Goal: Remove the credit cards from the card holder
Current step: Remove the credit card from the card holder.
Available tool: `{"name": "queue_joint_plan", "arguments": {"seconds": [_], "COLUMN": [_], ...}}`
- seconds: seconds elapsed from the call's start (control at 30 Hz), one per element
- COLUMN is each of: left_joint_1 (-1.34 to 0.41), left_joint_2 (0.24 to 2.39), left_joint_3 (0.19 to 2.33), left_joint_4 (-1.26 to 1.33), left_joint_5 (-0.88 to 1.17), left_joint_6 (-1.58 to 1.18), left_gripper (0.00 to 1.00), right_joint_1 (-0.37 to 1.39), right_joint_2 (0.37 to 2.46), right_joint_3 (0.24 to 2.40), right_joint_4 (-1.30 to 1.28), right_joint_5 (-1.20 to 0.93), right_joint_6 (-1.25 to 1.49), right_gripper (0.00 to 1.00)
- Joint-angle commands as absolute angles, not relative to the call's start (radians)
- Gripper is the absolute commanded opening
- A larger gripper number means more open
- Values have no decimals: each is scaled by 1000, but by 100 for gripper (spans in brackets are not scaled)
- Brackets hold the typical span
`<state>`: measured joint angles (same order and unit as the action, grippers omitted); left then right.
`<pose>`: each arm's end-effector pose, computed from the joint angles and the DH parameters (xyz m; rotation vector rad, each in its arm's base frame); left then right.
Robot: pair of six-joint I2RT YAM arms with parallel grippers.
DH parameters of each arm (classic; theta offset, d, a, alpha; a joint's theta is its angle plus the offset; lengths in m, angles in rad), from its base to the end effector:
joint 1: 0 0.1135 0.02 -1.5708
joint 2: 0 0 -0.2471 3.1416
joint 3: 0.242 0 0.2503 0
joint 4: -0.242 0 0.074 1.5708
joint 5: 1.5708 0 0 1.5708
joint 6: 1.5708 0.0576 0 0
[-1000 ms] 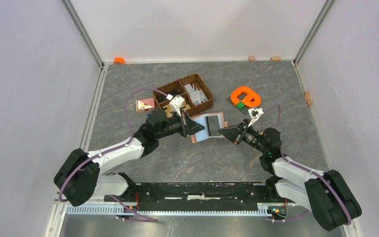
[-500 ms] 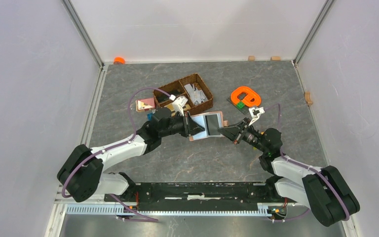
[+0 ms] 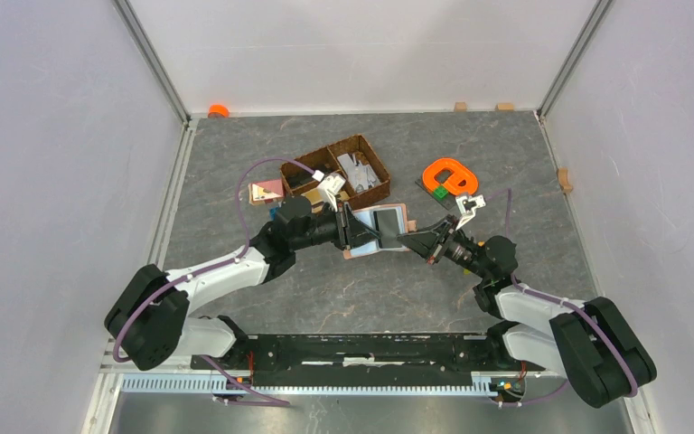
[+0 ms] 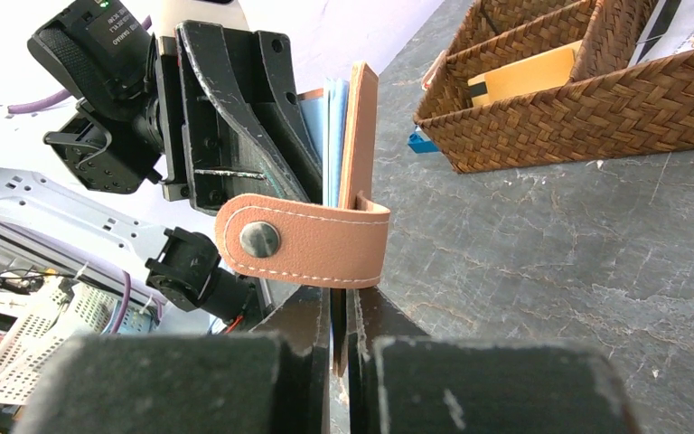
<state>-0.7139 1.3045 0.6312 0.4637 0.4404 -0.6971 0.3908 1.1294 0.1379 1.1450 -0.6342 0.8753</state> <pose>0.2150 -0.2187 0.2210 0.3712 1.9545 -1.3613 0.1873 0.1141 0.1848 -0.2004 1.6163 1.4522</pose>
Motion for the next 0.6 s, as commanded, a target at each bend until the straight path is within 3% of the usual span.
{"name": "queue_joint_plan", "arguments": {"seconds": [0.0, 0.23, 0.57], "left_joint_1": [-712, -710, -700], "left_joint_2": [1299, 1282, 1300], "left_joint_3": [620, 615, 615], "left_joint_4": [504, 474, 503], "left_joint_5": [430, 388, 420], "left_joint_6": [-689, -683, -709], "left_gripper": [31, 45, 41], "right_joint_1": [400, 400, 400], "right_joint_2": [1128, 1121, 1152], "right_joint_3": [144, 144, 135], "right_joint_4": [1279, 1276, 1369], "right_joint_5": [-683, -683, -707], "right_joint_6": [917, 920, 987], "right_gripper": [0, 0, 0]}}
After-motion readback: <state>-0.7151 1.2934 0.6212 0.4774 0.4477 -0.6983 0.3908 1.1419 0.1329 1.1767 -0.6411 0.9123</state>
